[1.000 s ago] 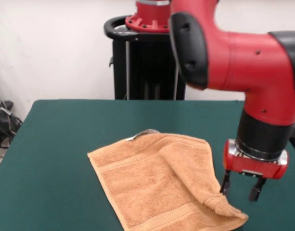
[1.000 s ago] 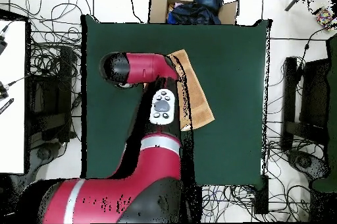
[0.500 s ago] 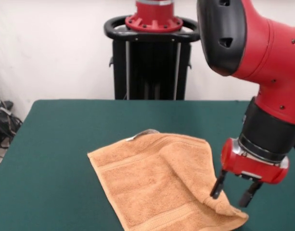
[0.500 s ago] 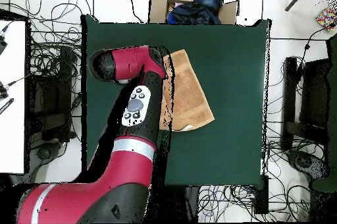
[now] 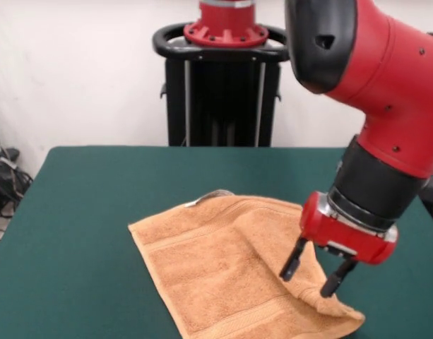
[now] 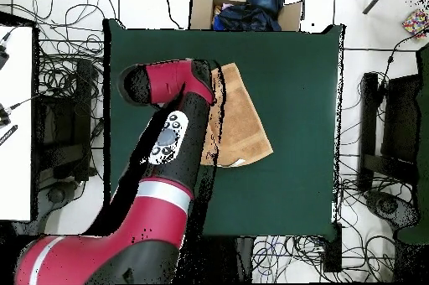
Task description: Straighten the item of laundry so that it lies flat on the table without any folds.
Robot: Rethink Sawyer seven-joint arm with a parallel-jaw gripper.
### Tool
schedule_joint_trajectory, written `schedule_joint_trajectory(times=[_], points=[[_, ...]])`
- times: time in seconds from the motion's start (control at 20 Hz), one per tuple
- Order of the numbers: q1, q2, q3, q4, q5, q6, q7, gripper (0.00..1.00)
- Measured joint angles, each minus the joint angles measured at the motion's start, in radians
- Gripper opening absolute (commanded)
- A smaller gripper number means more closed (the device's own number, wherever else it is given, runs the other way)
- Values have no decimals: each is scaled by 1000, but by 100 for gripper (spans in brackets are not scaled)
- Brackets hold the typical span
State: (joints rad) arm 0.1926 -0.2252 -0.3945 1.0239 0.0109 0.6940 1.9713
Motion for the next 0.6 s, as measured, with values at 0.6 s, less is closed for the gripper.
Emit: schedule_joint_trajectory(times=[0.6], points=[[-102, -115, -3, 68, 0, -115, 2, 100]])
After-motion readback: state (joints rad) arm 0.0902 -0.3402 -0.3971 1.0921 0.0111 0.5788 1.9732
